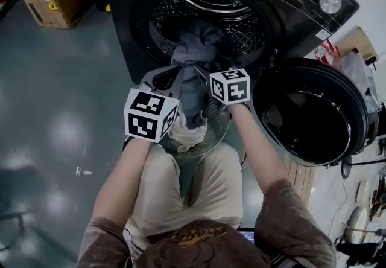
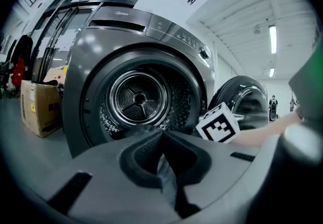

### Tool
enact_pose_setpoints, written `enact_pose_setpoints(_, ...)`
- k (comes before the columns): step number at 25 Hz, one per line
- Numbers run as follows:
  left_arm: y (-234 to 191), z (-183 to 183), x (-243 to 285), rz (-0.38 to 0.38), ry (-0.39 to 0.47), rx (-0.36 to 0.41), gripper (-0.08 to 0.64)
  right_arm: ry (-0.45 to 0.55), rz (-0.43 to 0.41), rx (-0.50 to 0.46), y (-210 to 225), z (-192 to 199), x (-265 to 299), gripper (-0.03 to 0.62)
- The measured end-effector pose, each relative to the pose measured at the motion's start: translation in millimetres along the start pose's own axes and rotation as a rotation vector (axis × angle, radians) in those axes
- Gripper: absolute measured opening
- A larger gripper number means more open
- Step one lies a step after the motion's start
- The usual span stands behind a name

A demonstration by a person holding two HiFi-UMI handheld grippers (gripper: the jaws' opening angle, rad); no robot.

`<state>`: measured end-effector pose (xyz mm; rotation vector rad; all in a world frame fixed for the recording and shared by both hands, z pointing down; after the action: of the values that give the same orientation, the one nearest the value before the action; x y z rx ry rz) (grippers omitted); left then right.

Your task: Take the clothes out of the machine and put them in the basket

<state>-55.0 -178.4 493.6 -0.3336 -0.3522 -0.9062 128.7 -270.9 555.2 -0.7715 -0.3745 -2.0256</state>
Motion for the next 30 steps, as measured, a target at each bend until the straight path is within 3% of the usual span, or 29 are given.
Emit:
enact_pose_setpoints(5, 1, 0, 2, 0.015, -0.009, 0.004, 0.006, -0.083, 0.025, 0.017, 30, -24, 47, 0.440)
enact_pose_setpoints(12, -1, 2, 5, 0.038, -0.029, 0.010, 0.006, -0.178, 0.086, 0.035, 49, -26, 91, 0.442)
enact_pose_setpoints(17, -3, 2, 5, 0.047, -0.037, 0.009, 0.006, -0.195, 0.074, 0.031, 50, -29, 96, 0.442)
enact_pose_setpoints(19, -2, 3, 5, 0.053, -0.033, 0.008, 0.006, -0.198, 0.059, 0.035, 49, -28, 94, 0.388)
enact_pose_setpoints(22, 0, 3, 5, 0.059, -0.034, 0.023, 0.006, -0.202, 0.069, 0.015, 43, -28, 88, 0.196)
enact_pose_setpoints(25, 1, 4, 6, 0.056, -0.039, 0.026, 0.006, -0.185, 0.100, -0.005, 37, -30, 76, 0.088)
enact_pose_setpoints(30, 0, 4, 5, 0.043, -0.041, 0.025, 0.006, -0.118, 0.066, -0.024, 21, -30, 41, 0.046)
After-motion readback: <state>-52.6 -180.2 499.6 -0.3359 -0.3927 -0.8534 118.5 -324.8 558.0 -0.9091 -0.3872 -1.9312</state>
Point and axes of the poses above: the fingertips, and each gripper's own axes: x forward along the fingers, y to its right, z out of its underside, the point moved 9 cm from there along -x, backward along the fingers, and after that the axes turned 13 degrees about -y, right-handed, at the moved point
